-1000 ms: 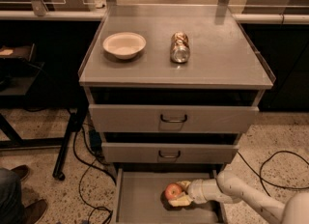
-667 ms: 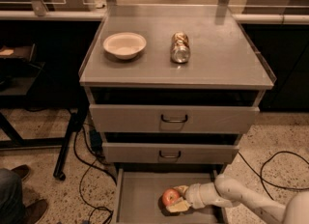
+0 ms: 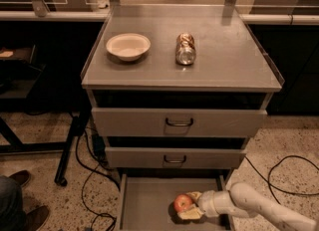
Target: Pick apple from bottom drawer and place on counter
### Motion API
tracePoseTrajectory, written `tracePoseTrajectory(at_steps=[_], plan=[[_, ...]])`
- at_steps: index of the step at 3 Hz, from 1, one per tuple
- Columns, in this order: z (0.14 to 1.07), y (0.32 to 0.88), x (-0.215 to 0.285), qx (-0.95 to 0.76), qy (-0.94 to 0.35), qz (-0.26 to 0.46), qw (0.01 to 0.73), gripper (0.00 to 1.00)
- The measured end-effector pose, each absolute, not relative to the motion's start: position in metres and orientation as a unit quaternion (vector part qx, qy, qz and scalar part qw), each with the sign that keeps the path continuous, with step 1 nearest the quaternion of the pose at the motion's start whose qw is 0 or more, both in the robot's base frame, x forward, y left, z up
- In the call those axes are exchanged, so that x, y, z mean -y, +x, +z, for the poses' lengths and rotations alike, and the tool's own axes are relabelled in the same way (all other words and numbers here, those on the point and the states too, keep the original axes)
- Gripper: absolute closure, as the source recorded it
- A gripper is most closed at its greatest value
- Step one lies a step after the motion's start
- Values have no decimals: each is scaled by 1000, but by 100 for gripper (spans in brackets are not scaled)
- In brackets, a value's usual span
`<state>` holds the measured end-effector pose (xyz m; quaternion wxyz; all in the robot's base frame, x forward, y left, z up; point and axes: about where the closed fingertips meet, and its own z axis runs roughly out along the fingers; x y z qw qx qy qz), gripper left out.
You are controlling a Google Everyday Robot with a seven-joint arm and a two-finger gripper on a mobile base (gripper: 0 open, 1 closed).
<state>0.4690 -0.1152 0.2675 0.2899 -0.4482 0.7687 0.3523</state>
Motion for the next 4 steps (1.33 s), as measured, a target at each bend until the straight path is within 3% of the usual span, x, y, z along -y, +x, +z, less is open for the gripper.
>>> tracePoseTrajectory(at_steps=[2,4], plan=[[373,453,196,-829,-401,214,326,100],[394,482,185,-821,-389,224,353,100]])
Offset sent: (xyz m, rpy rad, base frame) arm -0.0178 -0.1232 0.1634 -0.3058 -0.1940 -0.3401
